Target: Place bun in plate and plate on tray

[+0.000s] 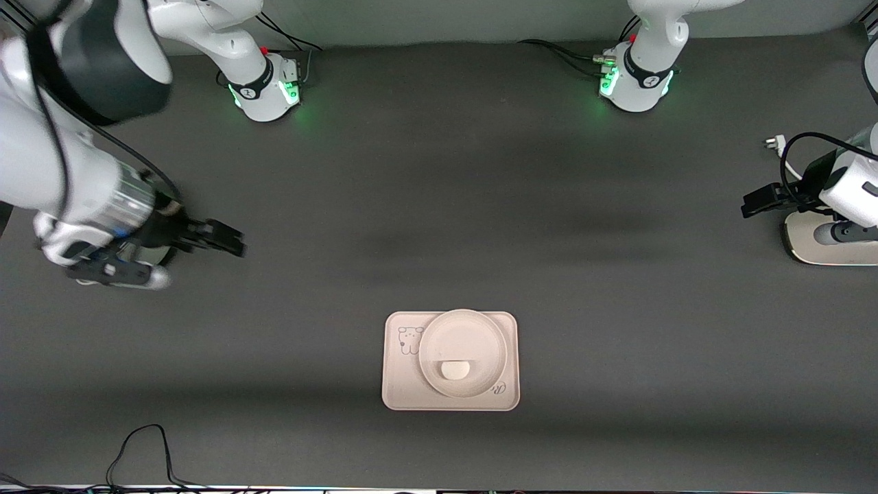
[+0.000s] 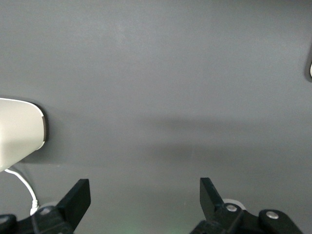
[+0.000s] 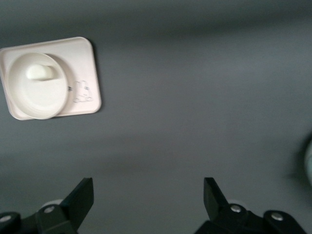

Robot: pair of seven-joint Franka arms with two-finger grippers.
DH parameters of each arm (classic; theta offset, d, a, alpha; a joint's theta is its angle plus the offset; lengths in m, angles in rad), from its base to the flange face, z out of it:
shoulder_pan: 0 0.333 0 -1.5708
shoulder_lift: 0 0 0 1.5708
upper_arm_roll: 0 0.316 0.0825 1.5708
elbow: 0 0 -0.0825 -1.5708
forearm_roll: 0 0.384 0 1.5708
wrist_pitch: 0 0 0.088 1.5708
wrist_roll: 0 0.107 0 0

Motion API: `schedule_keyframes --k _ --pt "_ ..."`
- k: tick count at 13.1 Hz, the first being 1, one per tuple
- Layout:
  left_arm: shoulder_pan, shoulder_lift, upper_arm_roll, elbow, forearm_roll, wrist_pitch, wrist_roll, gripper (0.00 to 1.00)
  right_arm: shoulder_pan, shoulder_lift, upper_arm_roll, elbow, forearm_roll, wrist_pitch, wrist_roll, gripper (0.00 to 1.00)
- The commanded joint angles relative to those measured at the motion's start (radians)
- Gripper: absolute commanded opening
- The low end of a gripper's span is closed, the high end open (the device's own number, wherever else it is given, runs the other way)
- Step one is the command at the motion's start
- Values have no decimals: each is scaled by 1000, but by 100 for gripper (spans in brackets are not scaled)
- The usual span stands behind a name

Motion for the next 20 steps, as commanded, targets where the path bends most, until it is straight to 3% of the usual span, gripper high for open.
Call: schedule_keyframes --k 1,4,10,16,20 --pt "3 -14 -3 -9 8 12 -1 100 -49 -86 5 -94 -33 -10 -135 100" --pt "1 -14 -3 -10 8 13 -1 100 -74 -89 -30 -87 -111 -33 -226 100" --pt "-2 -11 -5 -12 8 16 -1 100 -74 -106 -137 -90 -114 -54 -338 100" --pt "-5 -9 -5 -15 8 27 -1 100 -71 -112 -142 -88 -114 -74 -328 100" --pt "-20 -20 -12 -50 69 145 -18 100 -71 -114 -143 -87 -115 -74 -323 100"
